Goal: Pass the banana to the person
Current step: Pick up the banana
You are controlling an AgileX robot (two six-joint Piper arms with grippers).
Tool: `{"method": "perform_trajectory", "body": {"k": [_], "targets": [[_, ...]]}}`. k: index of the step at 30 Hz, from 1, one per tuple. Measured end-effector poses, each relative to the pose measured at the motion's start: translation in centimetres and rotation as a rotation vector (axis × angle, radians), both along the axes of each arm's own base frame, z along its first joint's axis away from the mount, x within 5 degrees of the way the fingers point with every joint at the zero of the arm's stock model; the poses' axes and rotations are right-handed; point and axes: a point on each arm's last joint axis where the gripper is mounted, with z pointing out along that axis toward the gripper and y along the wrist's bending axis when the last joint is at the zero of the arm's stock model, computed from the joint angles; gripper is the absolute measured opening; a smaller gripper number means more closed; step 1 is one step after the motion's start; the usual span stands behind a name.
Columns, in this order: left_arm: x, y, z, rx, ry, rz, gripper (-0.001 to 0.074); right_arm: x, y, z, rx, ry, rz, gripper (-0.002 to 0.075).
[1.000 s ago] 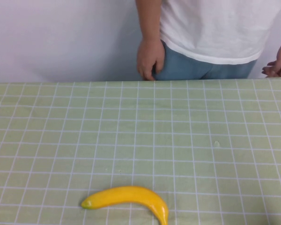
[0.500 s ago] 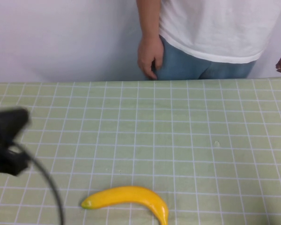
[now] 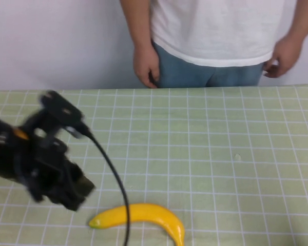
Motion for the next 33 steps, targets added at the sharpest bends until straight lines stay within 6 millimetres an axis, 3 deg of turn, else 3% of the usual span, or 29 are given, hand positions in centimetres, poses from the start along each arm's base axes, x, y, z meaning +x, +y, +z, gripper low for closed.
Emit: {"method": "perform_trajectory", "body": {"k": [5,11,18,24,26,28,33], "targets": [[1.3,-2.7,-3.5,0.116,0.023,-0.122,0.0426,0.0,0.0,0.0,0.000,0.000,0.000,-0.0007],[2.9,-4.9,-7.2,0.213,-0.010,-0.207,0.0479,0.0,0.0,0.0,0.000,0.000,0.000,-0.0007],[4.3,-6.1,-11.8,0.246,0.045,-0.231,0.0483,0.0,0.0,0.0,0.000,0.000,0.000,-0.0007],[4.4,-6.4,-14.4,0.264,0.132,-0.215,0.0475,0.0,0.0,0.0,0.000,0.000,0.000,-0.0007],[4.5,-6.4,-14.7,0.262,0.149,-0.188,0.0405,0.0,0.0,0.0,0.000,0.000,0.000,-0.0007],[4.4,-6.4,-14.8,0.264,0.163,-0.181,0.0274,0.0,0.0,0.0,0.000,0.000,0.000,-0.0007],[4.3,-6.4,-14.4,0.264,0.168,-0.185,0.0280,0.0,0.0,0.0,0.000,0.000,0.000,-0.0007]]}}
